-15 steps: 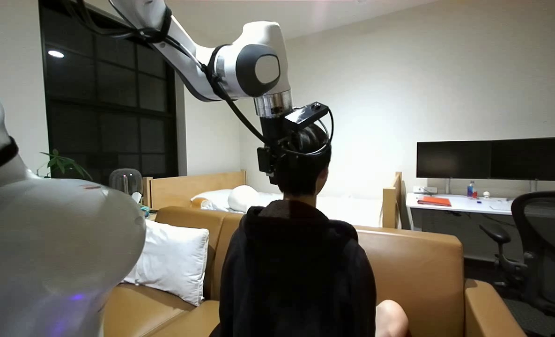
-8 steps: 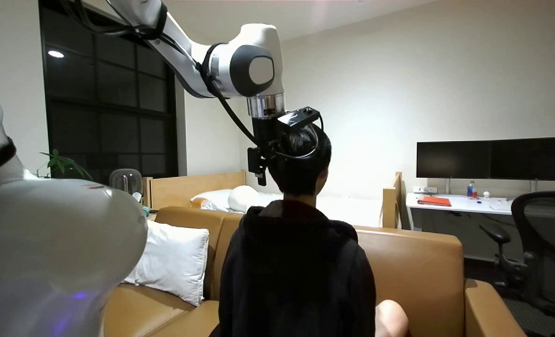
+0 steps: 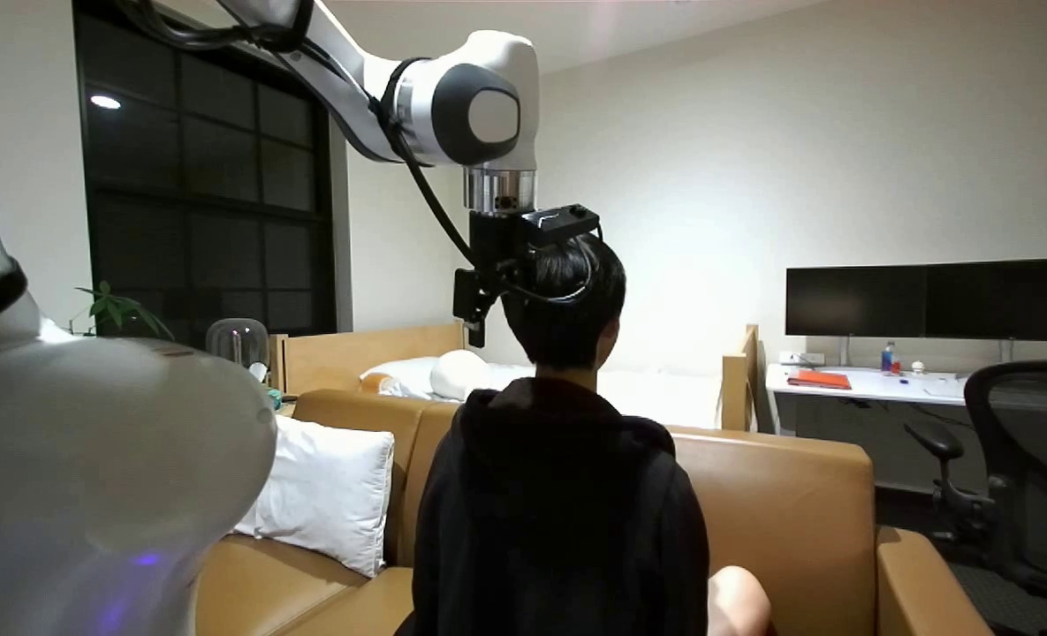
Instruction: Cover the human's head with the hoodie
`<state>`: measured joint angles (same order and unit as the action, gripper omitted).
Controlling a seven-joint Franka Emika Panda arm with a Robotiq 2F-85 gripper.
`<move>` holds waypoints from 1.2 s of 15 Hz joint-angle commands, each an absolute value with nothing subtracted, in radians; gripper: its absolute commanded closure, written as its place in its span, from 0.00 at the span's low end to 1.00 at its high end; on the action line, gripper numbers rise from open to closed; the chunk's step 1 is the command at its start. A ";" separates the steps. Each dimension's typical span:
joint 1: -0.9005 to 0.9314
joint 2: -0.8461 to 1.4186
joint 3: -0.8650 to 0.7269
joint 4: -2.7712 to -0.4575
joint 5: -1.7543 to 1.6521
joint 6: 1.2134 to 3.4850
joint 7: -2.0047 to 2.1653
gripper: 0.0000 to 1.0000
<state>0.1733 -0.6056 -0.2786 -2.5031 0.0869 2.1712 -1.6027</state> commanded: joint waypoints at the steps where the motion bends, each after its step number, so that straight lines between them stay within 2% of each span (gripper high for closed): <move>1: 0.131 -0.593 -0.231 -2.524 0.083 2.216 -1.593 0.00; 18: 0.096 -0.524 -0.157 -2.582 0.070 2.341 -1.490 0.00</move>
